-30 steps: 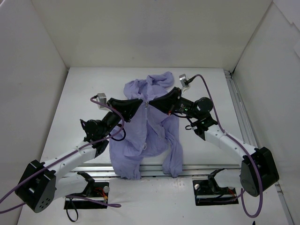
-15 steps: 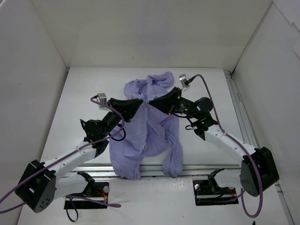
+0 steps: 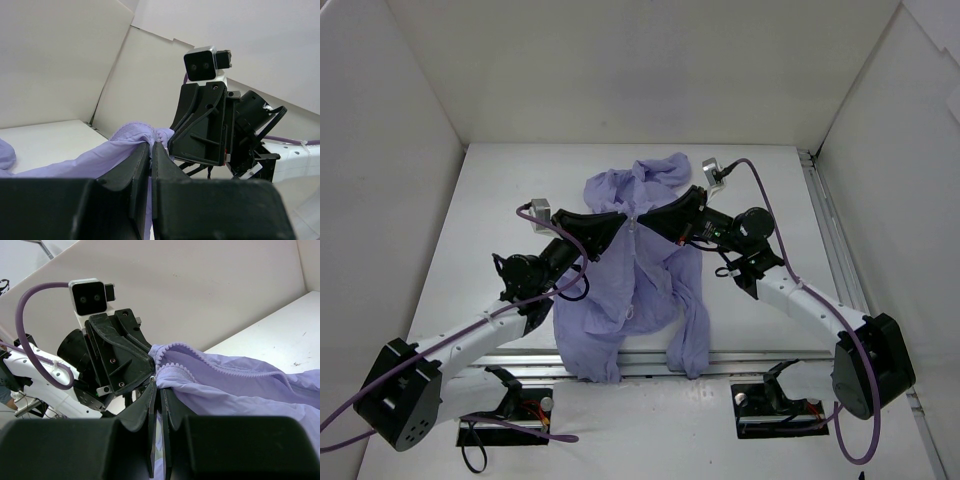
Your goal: Zip up the jacket
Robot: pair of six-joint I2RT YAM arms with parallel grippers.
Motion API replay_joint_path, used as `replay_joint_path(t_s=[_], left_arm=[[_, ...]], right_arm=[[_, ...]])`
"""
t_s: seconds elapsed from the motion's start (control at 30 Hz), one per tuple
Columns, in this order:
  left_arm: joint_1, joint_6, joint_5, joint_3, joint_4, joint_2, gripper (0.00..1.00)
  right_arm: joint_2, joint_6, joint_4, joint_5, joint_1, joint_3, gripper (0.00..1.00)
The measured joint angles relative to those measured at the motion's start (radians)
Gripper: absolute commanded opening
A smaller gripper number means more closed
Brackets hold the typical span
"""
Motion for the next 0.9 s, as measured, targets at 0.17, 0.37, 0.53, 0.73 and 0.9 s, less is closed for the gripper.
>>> replay_joint_path(t_s=[0.17, 0.37, 0.53, 0.73, 0.9], left_arm=[[0.000, 0.000, 0.002, 0.000, 0.002, 0.000, 0.00], [0.000, -0.001, 0.003, 0.000, 0.004, 0.000, 0.00], [0.000, -0.003, 0.008, 0.000, 0.008, 0.000, 0.00], [0.000, -0.011, 0.023, 0.000, 0.018, 0.000, 0.00], [0.000, -0.015, 0.034, 0.000, 0.020, 0.000, 0.00]], right_arm=[[0.000, 0.000, 0.000, 0.000, 0.000, 0.000, 0.00], [0.000, 0.000, 0.000, 0.000, 0.000, 0.000, 0.00], [0.002, 0.000, 0.002, 0.000, 0.000, 0.000, 0.00], [0.015, 0.000, 0.009, -0.005, -0.006, 0.007, 0.00], [0.016, 0.000, 0.019, -0.013, -0.012, 0.019, 0.00]])
